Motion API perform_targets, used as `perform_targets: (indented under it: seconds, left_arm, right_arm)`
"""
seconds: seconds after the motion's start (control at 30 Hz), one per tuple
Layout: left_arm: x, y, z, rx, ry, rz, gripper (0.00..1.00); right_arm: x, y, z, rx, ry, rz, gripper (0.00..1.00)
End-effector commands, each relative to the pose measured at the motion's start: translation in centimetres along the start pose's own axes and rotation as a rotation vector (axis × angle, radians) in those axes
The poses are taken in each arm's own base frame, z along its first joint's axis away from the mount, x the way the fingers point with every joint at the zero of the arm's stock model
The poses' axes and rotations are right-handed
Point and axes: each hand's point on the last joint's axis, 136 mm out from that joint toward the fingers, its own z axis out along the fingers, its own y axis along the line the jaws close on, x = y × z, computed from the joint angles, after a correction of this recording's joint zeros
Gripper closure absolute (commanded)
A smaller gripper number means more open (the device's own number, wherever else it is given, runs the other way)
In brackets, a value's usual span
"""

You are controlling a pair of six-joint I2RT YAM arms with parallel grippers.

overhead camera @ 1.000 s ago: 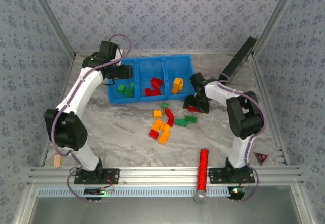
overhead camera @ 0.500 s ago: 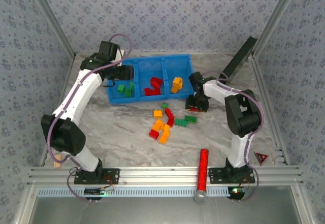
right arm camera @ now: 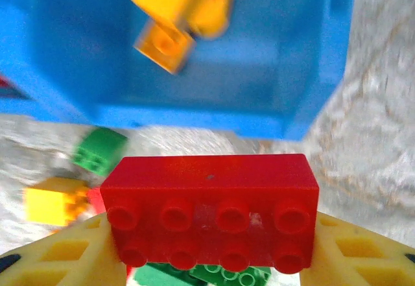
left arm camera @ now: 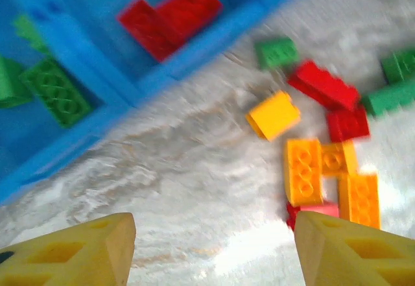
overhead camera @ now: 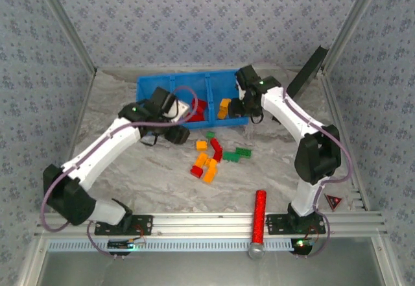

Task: Sort the legos into containers by color
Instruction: Pick up the lego from the center of the table, then place the lego in the container.

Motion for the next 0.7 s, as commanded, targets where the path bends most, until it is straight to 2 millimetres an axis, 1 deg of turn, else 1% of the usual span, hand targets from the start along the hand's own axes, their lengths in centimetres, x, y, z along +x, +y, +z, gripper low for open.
perform_targets:
  seconds: [0.0, 0.03, 0.1, 0.2, 0.27, 0.33, 0.37, 0.43, 0.53, 0.6, 0.67]
  left_arm:
    - [-1.1, -3.4, -2.1, 0.102, -0.17, 0.195, 0.32]
    - [-0.8, -4.3, -2.3, 0.132, -0.201, 0.234, 0.31]
    - [0.1, -5.7, -2.7, 0.16, -0.242, 0.299, 0.31]
    - [1.8, -6.5, -3.2, 0.184, -0.269, 0.33, 0.29]
    - [2.9, -6.7, -3.7, 0.194, -0.273, 0.336, 0.29]
    - [3.9, -6.9, -4.4, 0.203, -0.278, 0.34, 0.29]
    - [4.9, -6.9, -4.5, 0.207, -0.259, 0.338, 0.29]
    - [5.9, -7.1, -5.5, 0.215, -0.275, 0.335, 0.28]
    - [7.1, -6.7, -6.9, 0.199, -0.304, 0.317, 0.25]
    - [7.6, -6.1, -7.8, 0.174, -0.316, 0.286, 0.22]
    - [8.1, -5.7, -8.4, 0.159, -0.314, 0.264, 0.22]
  right_arm:
    - [-0.6, 1.5, -2.0, -0.01, -0.002, -0.122, 0.52]
    - [-1.7, 2.6, -2.3, -0.03, -0.034, -0.176, 0.52]
    - [-3.9, 4.6, -2.6, -0.039, -0.111, -0.324, 0.53]
    - [-7.4, 7.5, -2.7, -0.05, -0.223, -0.451, 0.52]
    - [-9.1, 9.8, -2.3, -0.086, -0.271, -0.536, 0.53]
    - [-9.6, 12.3, -0.9, -0.079, -0.287, -0.682, 0.52]
    - [-9.5, 13.0, 0.0, -0.065, -0.283, -0.739, 0.51]
    - [-9.4, 14.5, 1.8, -0.044, -0.261, -0.831, 0.51]
    - [-9.3, 15.5, 3.9, -0.031, -0.222, -0.882, 0.5]
    - [-9.2, 15.7, 5.1, -0.025, -0.206, -0.894, 0.5]
    - [-8.9, 15.6, 6.4, -0.021, -0.184, -0.897, 0.5]
